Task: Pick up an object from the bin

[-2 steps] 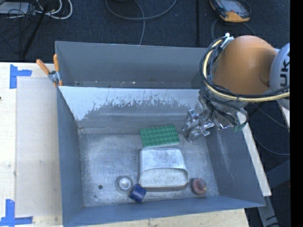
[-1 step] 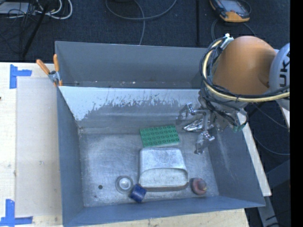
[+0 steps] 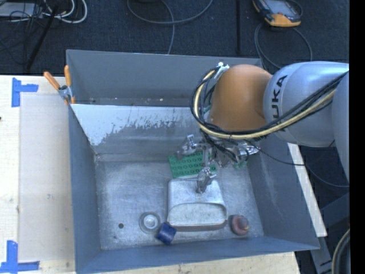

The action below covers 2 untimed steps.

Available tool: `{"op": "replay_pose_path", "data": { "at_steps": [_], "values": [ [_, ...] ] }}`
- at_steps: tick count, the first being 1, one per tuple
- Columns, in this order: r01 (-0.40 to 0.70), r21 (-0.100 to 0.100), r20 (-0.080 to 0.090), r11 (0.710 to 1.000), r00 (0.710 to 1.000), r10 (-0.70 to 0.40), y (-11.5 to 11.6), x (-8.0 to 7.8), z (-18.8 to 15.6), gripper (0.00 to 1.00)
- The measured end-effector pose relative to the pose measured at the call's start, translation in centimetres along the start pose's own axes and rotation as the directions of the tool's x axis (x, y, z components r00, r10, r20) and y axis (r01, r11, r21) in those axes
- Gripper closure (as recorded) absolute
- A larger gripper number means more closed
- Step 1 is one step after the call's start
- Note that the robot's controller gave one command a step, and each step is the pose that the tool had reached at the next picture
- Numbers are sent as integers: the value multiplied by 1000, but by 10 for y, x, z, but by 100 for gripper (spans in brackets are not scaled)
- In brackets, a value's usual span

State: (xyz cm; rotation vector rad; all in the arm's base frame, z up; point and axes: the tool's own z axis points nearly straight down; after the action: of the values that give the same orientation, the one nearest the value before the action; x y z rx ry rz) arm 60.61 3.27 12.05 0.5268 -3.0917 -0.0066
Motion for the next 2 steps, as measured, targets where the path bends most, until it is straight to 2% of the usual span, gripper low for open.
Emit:
{"op": "replay_pose_path", "data": {
  "at_steps": [1,2],
  "values": [
    [225,7,8,974,974,-225,-35,1,25,0],
    [221,5,5,975,975,-221,-36,2,27,100]
  ]
}}
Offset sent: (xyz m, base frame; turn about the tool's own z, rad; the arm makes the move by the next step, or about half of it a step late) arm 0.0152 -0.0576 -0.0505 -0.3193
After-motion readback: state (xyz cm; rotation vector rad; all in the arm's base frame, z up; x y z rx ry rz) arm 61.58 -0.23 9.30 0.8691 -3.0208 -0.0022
